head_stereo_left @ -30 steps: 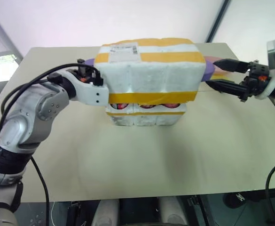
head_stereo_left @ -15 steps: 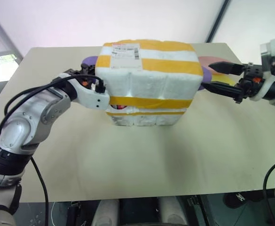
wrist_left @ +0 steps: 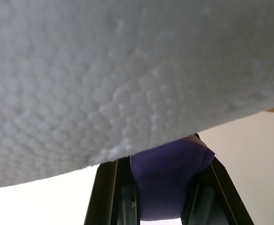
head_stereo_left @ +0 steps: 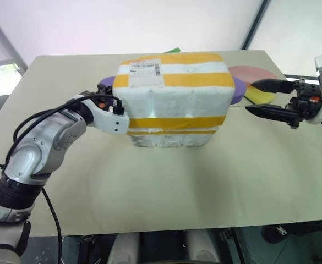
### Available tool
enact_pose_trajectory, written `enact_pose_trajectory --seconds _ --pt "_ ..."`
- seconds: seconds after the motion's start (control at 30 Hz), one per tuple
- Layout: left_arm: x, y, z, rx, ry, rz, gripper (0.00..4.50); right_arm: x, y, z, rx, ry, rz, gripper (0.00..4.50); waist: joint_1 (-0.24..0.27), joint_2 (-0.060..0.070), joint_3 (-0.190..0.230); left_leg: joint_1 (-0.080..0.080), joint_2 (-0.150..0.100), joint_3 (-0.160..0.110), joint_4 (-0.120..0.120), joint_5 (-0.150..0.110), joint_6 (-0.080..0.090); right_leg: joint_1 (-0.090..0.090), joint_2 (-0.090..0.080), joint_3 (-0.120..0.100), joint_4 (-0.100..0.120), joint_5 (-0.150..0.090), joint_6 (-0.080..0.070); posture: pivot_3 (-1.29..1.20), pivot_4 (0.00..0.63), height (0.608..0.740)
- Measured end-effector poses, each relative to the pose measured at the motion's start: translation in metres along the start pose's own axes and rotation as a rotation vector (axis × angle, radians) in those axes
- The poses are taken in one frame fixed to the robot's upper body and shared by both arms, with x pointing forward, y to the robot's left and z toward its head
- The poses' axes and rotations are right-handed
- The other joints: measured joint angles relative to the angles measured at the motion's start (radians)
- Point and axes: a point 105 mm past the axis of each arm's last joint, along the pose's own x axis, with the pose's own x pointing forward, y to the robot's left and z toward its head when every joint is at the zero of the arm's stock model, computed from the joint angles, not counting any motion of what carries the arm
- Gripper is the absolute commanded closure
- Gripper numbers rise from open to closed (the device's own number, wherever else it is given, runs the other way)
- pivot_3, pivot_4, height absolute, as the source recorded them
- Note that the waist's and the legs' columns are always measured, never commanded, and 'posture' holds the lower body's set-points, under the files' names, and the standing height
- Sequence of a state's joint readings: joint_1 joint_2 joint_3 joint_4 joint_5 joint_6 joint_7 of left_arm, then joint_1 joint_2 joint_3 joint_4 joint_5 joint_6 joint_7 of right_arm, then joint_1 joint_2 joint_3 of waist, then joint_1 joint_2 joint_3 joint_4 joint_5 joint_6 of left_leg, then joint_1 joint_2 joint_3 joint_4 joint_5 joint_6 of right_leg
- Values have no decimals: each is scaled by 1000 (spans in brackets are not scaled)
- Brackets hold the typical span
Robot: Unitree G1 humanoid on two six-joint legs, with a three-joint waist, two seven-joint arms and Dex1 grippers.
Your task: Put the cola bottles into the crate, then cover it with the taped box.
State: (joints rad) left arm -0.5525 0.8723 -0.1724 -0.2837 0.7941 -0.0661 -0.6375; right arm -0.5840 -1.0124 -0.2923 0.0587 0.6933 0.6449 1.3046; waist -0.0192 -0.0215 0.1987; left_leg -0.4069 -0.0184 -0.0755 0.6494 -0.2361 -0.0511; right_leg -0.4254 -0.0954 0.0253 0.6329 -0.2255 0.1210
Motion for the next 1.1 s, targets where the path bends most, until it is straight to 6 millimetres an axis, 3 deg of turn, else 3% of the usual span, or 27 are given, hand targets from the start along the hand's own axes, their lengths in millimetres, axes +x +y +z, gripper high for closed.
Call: enact_pose_trajectory --seconds 0.27,0.5,0.77,1.1 --pt "2 1 -3 56 -27 -1 4079 0 10 -13 23 24 15 0 0 0 0 0 0 0 0 0 0 0 0 0 0 0 0 0 150 740" --pt "3 -5 -6 70 -14 21 4079 -6 9 -40 57 88 -27 0 -3 0 0 1 0 0 0 0 0 0 0 0 0 0 0 0 150 740" --pt "2 -9 -6 159 10 43 4079 -9 4 -44 60 89 -36 0 -4 0 0 1 0 0 0 0 0 1 0 0 1 0 0 0 150 740" --pt "3 -12 -2 138 43 57 4079 -23 -2 -60 67 95 -41 0 -2 0 0 2 0 0 0 0 0 1 0 0 1 0 0 0 150 740"
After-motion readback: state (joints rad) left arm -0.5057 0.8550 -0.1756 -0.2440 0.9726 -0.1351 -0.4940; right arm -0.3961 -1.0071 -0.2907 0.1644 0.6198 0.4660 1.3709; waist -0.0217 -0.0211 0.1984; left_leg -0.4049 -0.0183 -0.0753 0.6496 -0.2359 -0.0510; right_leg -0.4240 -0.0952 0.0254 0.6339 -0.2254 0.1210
